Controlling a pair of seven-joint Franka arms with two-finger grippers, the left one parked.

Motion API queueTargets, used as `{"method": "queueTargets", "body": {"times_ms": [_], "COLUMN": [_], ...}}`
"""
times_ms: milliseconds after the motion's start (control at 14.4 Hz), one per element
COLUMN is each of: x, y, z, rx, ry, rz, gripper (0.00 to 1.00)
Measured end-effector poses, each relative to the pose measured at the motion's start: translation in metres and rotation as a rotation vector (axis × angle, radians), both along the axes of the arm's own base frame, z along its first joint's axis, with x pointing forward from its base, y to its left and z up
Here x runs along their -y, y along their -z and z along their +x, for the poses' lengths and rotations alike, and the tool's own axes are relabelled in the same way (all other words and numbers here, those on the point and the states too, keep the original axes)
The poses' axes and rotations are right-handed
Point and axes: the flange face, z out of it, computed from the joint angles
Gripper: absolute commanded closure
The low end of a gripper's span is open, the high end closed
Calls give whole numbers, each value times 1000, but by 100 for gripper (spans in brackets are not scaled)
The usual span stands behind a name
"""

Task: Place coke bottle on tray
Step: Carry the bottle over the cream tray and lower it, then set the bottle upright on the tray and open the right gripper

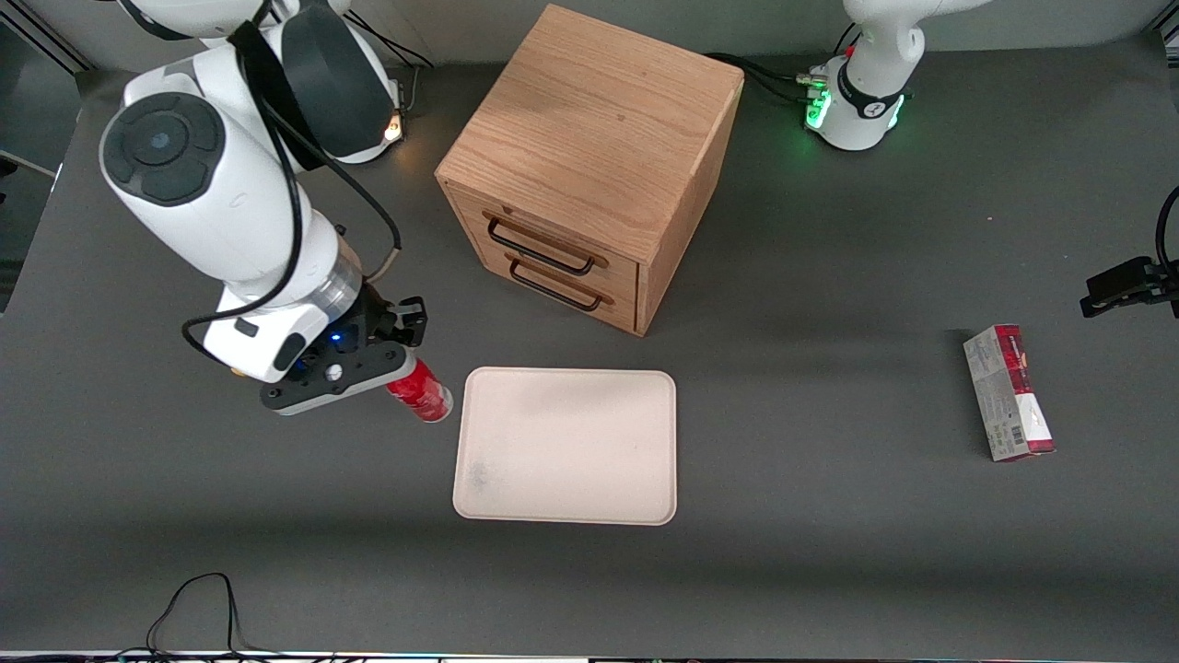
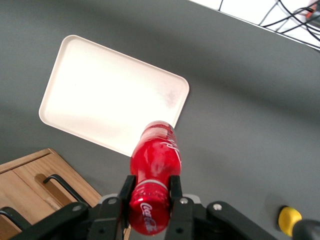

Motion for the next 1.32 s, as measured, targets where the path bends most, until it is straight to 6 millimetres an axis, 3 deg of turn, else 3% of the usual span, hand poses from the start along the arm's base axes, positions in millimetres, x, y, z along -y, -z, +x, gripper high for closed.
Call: {"method": "queueTargets", "body": {"times_ms": [139,765,1112,1321], "x": [-7,-26,-28,-29], "y": [23,172,225,245], "z": [8,54,61,63], "rx": [-14,-53,-86,-92], "ry": [-5,-4,-16,-21], "rz": [-6,-33,-52,-56], "gripper": [100,100,100,100]}}
